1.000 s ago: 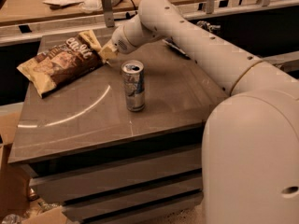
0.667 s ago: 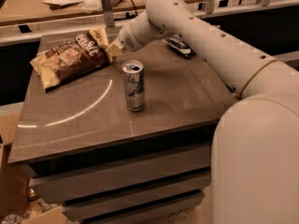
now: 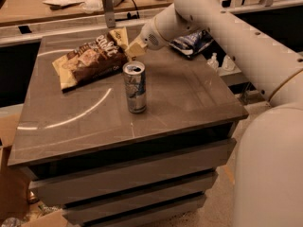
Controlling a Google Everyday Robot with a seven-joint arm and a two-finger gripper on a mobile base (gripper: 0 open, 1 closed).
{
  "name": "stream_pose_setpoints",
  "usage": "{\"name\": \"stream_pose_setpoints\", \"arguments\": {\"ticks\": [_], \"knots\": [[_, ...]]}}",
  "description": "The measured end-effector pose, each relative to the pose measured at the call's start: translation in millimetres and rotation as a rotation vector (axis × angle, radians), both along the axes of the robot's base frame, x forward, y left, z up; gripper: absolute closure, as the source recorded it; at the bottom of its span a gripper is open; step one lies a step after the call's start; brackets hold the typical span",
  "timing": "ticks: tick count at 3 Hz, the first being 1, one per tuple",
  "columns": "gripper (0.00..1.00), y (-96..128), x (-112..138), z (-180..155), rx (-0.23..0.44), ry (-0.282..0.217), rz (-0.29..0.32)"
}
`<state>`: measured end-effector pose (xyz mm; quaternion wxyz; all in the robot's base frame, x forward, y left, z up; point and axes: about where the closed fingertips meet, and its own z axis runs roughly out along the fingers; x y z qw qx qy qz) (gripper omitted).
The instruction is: Move brown chip bag near redbull can
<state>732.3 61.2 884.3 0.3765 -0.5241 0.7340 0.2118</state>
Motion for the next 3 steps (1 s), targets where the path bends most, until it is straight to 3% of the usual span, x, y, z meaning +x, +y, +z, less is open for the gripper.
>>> {"name": "stream_pose_setpoints", "arguments": {"ticks": [2,3], "knots": [[1.00,-21.4,-26.8,-1.6,0.051,0.136,0.225],[1.00,-36.8,-54.6,-10.3,0.025,0.235,0.335]]}}
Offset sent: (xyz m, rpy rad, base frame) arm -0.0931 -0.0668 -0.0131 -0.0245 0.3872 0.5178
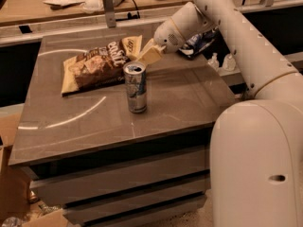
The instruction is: Move brown chip bag near redbull can
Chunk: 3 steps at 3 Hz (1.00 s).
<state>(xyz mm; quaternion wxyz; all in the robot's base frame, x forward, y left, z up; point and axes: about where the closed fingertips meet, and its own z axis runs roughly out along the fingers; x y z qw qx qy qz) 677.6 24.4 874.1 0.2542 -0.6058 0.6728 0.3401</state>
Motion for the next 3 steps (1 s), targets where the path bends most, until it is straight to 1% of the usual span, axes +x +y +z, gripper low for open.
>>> {"name": "stream_pose_setpoints", "arguments": {"ticks": [1,2,3], "knots": [[1.00,-25.2,-27.9,4.1,-0.056,0.045,0.040],[1.00,-42.1,-50.8,8.8,-0.100,0.064,0.035],[0.82,-44.8,-59.3,12.7,-0.106,0.059,0.051]]}}
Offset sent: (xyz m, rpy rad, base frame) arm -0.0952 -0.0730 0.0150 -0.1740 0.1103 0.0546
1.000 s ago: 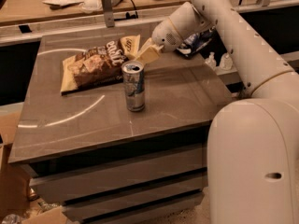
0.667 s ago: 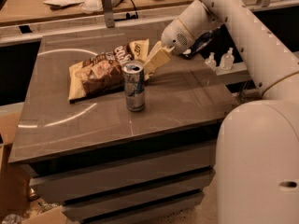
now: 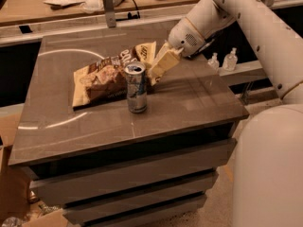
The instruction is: Move brown chip bag near redbull can
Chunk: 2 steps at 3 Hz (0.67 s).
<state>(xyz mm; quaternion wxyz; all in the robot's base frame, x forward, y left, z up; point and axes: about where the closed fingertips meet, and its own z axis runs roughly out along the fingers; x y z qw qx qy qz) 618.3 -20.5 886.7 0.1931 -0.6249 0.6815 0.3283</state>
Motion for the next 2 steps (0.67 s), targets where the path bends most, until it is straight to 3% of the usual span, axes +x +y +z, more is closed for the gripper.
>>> {"name": "stream_pose_setpoints", "arguments": {"ticks": [2], "knots": [[0.36,-5.6,-1.6,6.7,-0.024,-0.037,-0.022]]}}
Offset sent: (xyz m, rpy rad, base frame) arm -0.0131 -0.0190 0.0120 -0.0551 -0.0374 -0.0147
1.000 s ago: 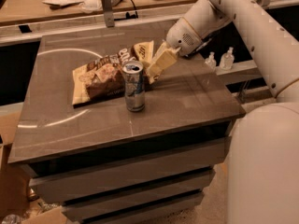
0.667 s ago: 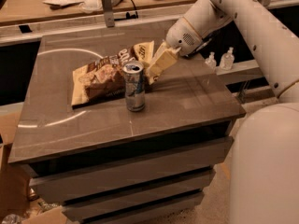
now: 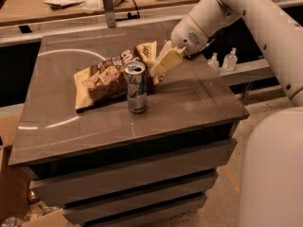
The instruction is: Move brown chip bag near redbull can
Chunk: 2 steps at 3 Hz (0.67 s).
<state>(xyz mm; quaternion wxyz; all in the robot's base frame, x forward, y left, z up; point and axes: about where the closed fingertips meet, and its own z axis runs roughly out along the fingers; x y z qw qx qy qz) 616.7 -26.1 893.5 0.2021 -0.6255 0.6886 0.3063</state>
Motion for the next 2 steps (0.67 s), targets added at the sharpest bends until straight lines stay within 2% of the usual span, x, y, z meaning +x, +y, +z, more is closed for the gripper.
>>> {"name": "stream_pose_setpoints", "arguments": {"ticks": [1,2], "knots": [[0.04,-6.1,3.0,3.2,-0.015,-0.024,-0.013],[0.00,-8.0,3.9,4.1,-0.019,-0.032,-0.017]]}}
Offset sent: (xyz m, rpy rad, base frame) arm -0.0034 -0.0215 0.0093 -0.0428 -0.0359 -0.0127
